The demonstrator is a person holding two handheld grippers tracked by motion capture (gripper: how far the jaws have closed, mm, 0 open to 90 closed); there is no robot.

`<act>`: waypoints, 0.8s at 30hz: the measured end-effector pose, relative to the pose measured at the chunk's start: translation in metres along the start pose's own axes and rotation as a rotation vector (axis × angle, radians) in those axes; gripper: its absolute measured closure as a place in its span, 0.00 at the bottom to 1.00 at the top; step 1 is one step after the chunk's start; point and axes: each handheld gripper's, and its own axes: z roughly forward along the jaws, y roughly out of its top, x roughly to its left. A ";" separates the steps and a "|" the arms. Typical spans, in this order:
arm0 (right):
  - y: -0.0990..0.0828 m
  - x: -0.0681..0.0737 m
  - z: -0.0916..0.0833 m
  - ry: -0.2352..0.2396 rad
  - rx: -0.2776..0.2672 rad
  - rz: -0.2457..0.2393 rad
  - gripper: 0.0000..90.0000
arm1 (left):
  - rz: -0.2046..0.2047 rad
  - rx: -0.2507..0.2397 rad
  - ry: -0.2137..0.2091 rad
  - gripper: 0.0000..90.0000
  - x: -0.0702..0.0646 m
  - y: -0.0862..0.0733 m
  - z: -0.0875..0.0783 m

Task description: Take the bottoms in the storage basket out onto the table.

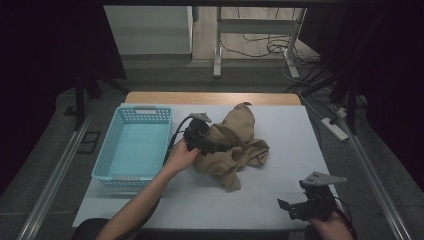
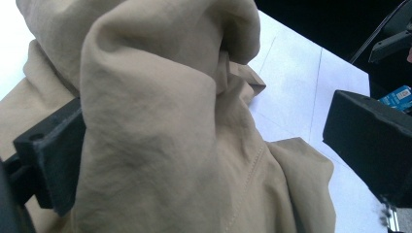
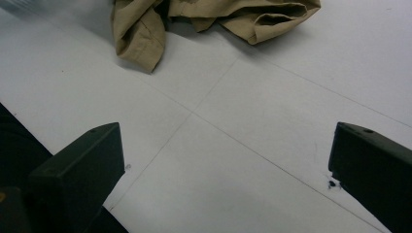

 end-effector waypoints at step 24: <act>0.000 -0.001 -0.001 0.008 -0.008 0.002 0.00 | 0.024 -0.046 -0.012 0.00 -0.010 0.005 -0.016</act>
